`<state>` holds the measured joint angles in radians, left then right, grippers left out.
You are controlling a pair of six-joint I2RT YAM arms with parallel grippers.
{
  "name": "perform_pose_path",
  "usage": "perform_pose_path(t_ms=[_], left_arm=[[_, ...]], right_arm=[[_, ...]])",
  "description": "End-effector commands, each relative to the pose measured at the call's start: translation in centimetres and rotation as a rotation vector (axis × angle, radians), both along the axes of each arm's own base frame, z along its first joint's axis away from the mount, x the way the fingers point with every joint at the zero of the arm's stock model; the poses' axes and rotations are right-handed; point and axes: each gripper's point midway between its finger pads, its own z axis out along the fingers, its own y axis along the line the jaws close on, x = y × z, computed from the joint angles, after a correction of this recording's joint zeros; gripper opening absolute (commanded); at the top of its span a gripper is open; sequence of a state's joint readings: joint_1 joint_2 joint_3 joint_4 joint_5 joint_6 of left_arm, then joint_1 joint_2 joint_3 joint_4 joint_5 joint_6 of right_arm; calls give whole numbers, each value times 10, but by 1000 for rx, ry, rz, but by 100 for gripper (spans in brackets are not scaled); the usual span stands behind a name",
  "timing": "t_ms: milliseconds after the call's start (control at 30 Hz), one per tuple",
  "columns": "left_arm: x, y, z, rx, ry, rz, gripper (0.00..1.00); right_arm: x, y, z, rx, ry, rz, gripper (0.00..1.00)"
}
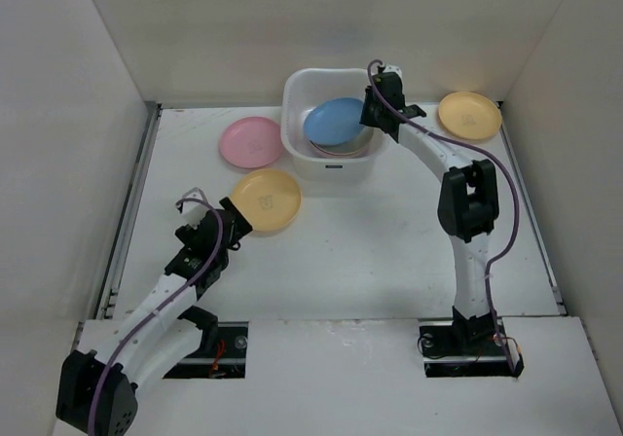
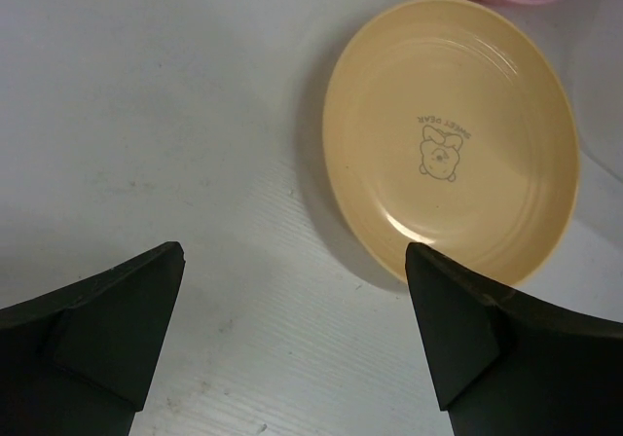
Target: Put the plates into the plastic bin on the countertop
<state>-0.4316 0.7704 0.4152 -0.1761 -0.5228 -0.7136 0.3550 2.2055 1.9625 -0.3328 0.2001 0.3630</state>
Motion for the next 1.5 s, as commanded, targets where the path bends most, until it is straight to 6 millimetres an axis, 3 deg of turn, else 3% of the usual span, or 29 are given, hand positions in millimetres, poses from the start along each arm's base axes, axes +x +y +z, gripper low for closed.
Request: perform_pose_path(t_ms=[0,100,200,400,500,633,767,1067,1300,1467], left_arm=[[8,-1,-2,-73,-18,31,100],[15,1,-3,-116,-28,53,100],[24,4,-5,-154,-34,75,100],[49,-1,-16,-236,-20,99,99],[64,-8,-22,-273,-3,94,97],[78,-15,-28,-280,11,85,90],[84,-15,-35,-265,37,88,82],[79,-7,-53,-219,137,102,45],[82,-8,-78,-189,232,110,36],[83,-14,-85,-192,262,104,14]], right_arm=[[6,4,62,38,-150,-3,32],[-2,1,80,36,-187,10,54],[-17,-3,102,28,-222,18,67],[-75,3,146,51,-306,71,76],[-108,4,153,79,-342,97,77],[-154,8,149,112,-367,142,78],[-184,7,140,149,-366,158,78],[-220,-4,128,172,-347,161,78],[-237,-6,119,208,-337,164,78],[-243,-7,113,208,-329,169,78]])
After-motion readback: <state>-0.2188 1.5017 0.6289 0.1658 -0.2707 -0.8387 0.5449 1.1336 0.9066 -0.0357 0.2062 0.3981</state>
